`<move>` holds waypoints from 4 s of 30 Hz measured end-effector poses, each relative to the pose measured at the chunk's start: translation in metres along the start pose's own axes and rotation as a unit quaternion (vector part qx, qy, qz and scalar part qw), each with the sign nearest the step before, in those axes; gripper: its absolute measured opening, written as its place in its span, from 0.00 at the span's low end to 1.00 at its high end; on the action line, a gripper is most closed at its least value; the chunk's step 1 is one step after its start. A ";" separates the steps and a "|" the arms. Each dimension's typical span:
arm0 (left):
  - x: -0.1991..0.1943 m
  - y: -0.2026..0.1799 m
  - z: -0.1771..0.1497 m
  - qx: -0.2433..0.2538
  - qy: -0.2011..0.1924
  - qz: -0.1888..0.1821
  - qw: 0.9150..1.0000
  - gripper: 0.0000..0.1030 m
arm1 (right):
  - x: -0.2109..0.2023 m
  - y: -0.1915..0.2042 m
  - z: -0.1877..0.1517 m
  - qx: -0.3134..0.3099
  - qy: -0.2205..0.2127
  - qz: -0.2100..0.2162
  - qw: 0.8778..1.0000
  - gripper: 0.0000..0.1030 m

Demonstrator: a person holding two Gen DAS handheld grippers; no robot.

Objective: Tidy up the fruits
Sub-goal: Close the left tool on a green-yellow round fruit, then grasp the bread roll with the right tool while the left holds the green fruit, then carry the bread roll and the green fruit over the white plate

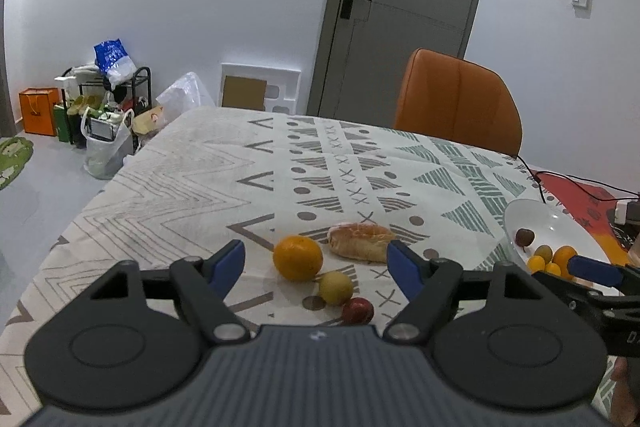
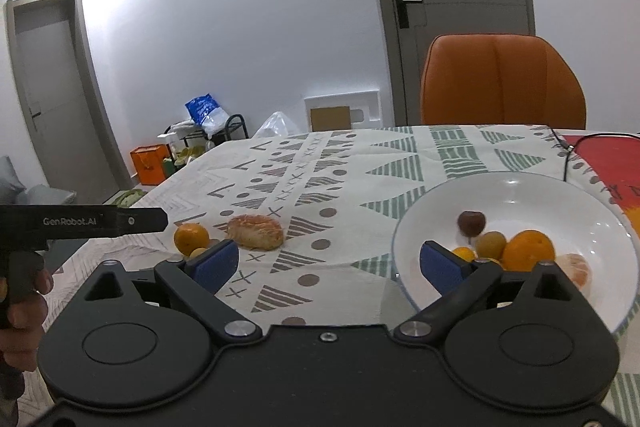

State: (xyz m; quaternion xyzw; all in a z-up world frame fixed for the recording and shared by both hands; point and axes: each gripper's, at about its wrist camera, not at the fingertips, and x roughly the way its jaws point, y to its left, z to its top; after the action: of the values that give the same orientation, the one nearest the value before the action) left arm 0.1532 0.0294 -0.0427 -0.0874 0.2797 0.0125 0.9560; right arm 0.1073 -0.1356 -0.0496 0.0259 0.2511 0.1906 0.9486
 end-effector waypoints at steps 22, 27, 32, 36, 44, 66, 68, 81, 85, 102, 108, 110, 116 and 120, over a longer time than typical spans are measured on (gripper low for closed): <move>0.052 0.000 -0.013 -0.035 0.061 -0.031 0.997 0.34 | 0.037 0.006 0.002 -0.028 0.038 0.008 0.999 0.85; 0.055 0.001 -0.016 -0.043 0.069 -0.033 0.996 0.23 | 0.042 0.009 0.004 -0.032 0.038 0.013 0.999 0.84; 0.044 0.009 -0.011 -0.045 0.055 -0.033 0.997 0.23 | 0.052 0.018 0.003 -0.046 0.041 0.020 0.998 0.84; 0.037 0.017 -0.006 -0.047 0.046 -0.026 0.997 0.23 | 0.061 0.024 0.003 -0.049 0.046 0.029 0.997 0.84; 0.028 0.038 -0.004 -0.061 0.035 -0.009 0.997 0.23 | 0.073 0.038 0.007 -0.060 0.051 0.042 0.996 0.83; 0.027 0.089 -0.008 -0.100 0.028 0.027 0.994 0.23 | 0.111 0.061 0.013 -0.085 0.073 0.048 0.993 0.74; 0.030 0.093 -0.009 -0.103 0.032 0.028 0.994 0.23 | 0.118 0.063 0.012 -0.091 0.077 0.048 0.992 0.71; 0.025 0.111 -0.007 -0.117 0.025 0.036 0.992 0.23 | 0.141 0.077 0.020 -0.129 0.075 0.074 0.986 0.66; 0.023 0.112 -0.008 -0.119 0.025 0.037 0.992 0.23 | 0.142 0.080 0.019 -0.137 0.078 0.081 0.984 0.59; 0.015 0.106 -0.004 -0.112 0.019 0.031 0.993 0.23 | 0.123 0.076 0.008 -0.154 0.101 0.069 0.980 0.33; 0.009 0.094 -0.002 -0.101 0.014 0.024 0.994 0.23 | 0.112 0.068 0.006 -0.135 0.103 0.066 0.983 0.31; 0.009 0.089 -0.001 -0.098 0.014 0.021 0.995 0.23 | 0.107 0.064 0.006 -0.126 0.100 0.063 0.985 0.31; 0.008 0.068 0.003 -0.080 0.011 0.006 0.997 0.23 | 0.084 0.050 0.012 -0.104 0.076 0.054 0.990 0.31; 0.008 0.050 0.008 -0.068 0.006 -0.006 0.998 0.23 | 0.070 0.037 0.017 -0.089 0.061 0.044 0.993 0.31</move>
State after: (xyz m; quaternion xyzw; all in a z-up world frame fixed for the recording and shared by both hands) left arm 0.1605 0.0801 -0.0482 -0.1534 0.2832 0.0255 0.9464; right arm 0.1587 -0.0741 -0.0625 -0.0594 0.2894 0.2552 0.9206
